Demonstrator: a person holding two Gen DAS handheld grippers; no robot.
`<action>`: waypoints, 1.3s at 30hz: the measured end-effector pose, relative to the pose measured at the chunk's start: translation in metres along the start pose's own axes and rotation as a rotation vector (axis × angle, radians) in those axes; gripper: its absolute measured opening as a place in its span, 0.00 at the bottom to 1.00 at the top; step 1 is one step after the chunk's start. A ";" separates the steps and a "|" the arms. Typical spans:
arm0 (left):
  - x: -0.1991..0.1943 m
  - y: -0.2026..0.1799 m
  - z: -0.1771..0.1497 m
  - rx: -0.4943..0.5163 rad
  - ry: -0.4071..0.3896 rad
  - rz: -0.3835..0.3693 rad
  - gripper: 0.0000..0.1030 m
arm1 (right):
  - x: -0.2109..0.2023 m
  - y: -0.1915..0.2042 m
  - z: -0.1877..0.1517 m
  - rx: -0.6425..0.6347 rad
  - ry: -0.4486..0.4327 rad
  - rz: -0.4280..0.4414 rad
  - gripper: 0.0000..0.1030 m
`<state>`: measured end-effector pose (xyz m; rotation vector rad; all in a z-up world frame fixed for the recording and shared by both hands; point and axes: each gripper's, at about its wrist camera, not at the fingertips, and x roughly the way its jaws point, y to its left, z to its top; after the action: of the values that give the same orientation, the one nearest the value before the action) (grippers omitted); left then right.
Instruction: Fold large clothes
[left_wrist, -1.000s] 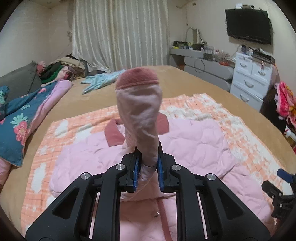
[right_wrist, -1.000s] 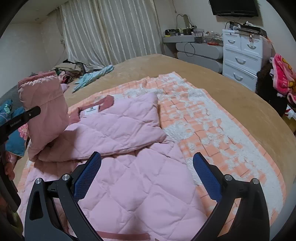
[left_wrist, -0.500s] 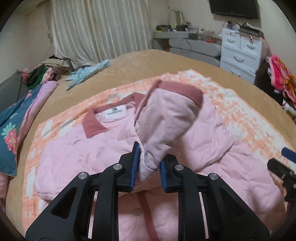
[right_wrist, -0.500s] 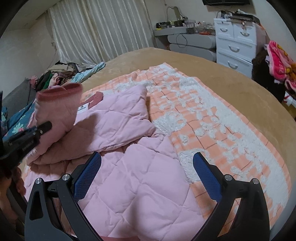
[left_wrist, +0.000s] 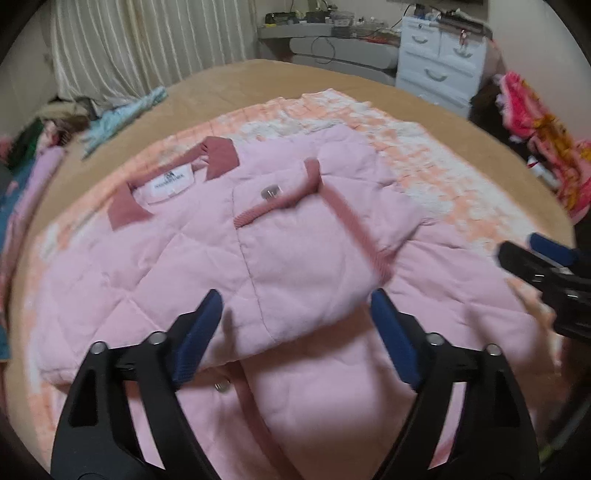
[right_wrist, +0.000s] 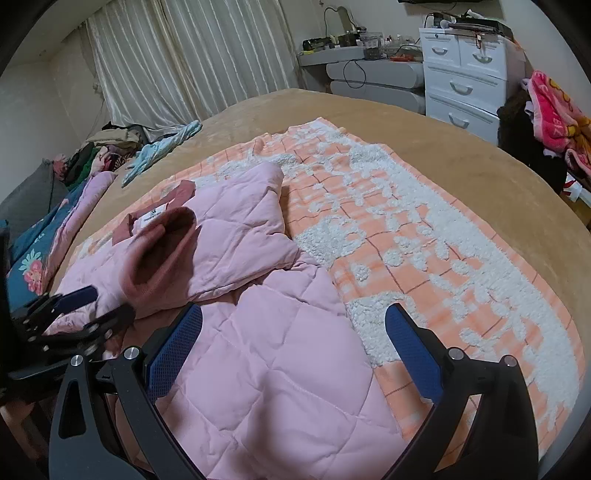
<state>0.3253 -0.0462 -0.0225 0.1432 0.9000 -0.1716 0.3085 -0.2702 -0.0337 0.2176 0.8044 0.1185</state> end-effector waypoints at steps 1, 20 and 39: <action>-0.005 0.002 -0.001 -0.006 -0.003 -0.014 0.80 | 0.001 0.001 0.000 0.000 0.004 0.004 0.96; -0.055 0.130 -0.032 -0.256 -0.064 0.109 0.91 | 0.042 0.095 -0.002 -0.074 0.152 0.256 0.96; -0.065 0.203 -0.036 -0.381 -0.087 0.207 0.91 | 0.031 0.143 0.034 -0.315 0.000 0.415 0.20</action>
<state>0.3003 0.1646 0.0170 -0.1245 0.8102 0.1857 0.3513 -0.1307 0.0009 0.0830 0.7208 0.6311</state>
